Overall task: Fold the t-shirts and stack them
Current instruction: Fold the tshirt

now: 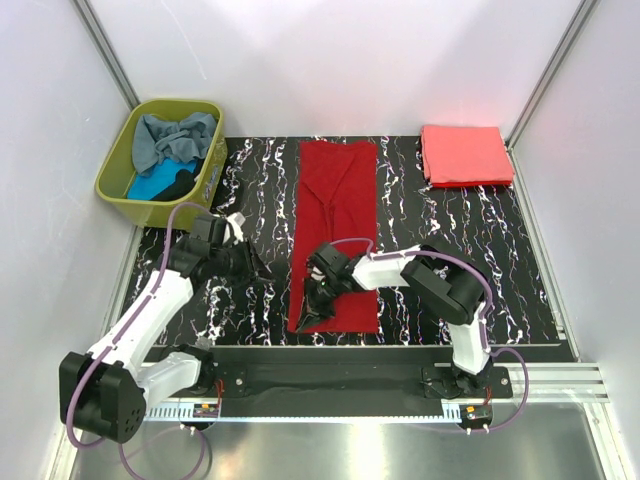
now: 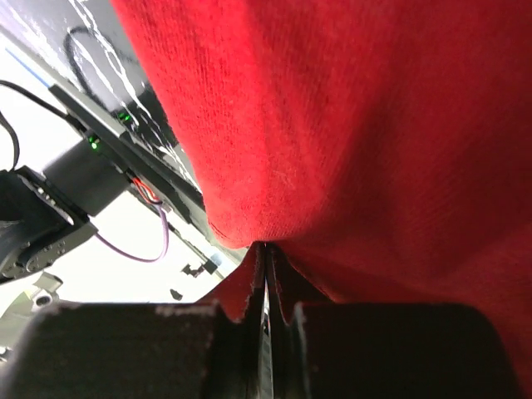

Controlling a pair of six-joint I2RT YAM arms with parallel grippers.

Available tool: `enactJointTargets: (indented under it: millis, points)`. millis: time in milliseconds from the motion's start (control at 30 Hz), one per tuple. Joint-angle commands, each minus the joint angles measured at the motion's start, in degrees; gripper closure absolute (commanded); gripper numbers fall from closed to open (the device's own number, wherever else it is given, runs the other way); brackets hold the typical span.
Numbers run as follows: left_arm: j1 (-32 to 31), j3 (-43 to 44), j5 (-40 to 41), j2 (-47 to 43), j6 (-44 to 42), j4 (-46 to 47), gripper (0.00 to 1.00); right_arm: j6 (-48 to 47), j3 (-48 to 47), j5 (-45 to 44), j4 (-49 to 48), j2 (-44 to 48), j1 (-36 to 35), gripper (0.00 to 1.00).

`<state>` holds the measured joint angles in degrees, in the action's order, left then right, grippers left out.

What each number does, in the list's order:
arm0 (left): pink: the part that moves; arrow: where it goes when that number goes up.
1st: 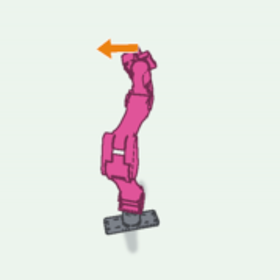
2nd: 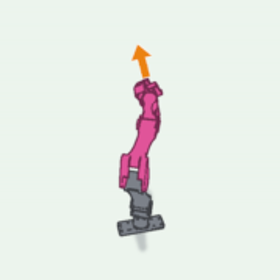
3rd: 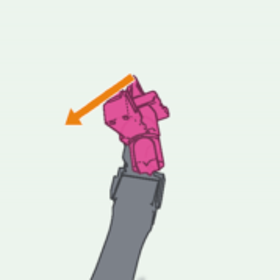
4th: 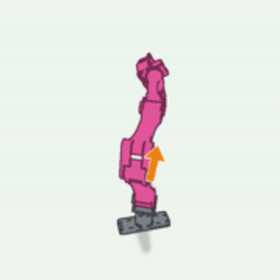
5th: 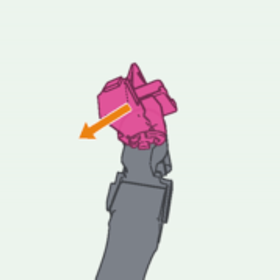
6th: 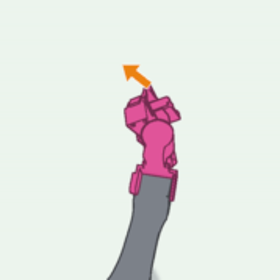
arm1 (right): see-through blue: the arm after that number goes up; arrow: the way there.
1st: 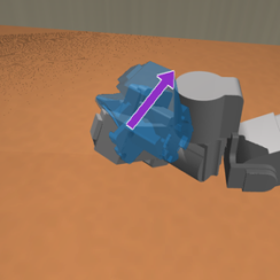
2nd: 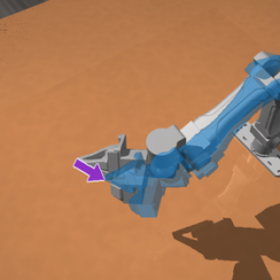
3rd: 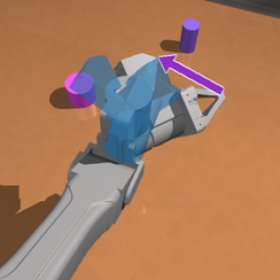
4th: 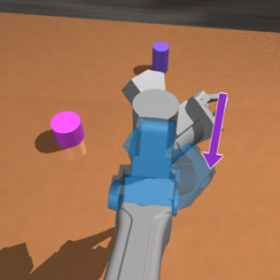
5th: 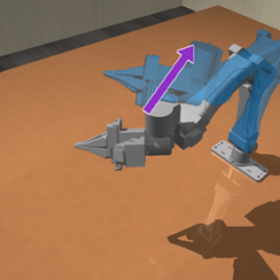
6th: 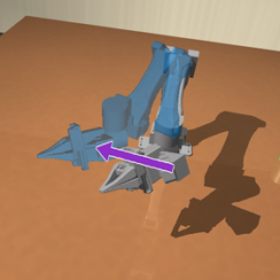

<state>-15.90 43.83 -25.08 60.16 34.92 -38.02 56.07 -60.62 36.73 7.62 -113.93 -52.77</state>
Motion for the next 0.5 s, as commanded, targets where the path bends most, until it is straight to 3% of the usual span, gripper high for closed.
enactJointTargets:
  millis: [0,467]
  points:
    - [0.1,-1.1,-3.2,1.6,-1.5,0.9,0.70,0.4,3.1,-1.5,-0.7,2.5,-0.5,0.95]
    - [-6.8,-3.9,-8.7,11.5,2.0,11.7,0.71,0.6,4.8,-4.3,4.3,15.2,0.7,0.91]
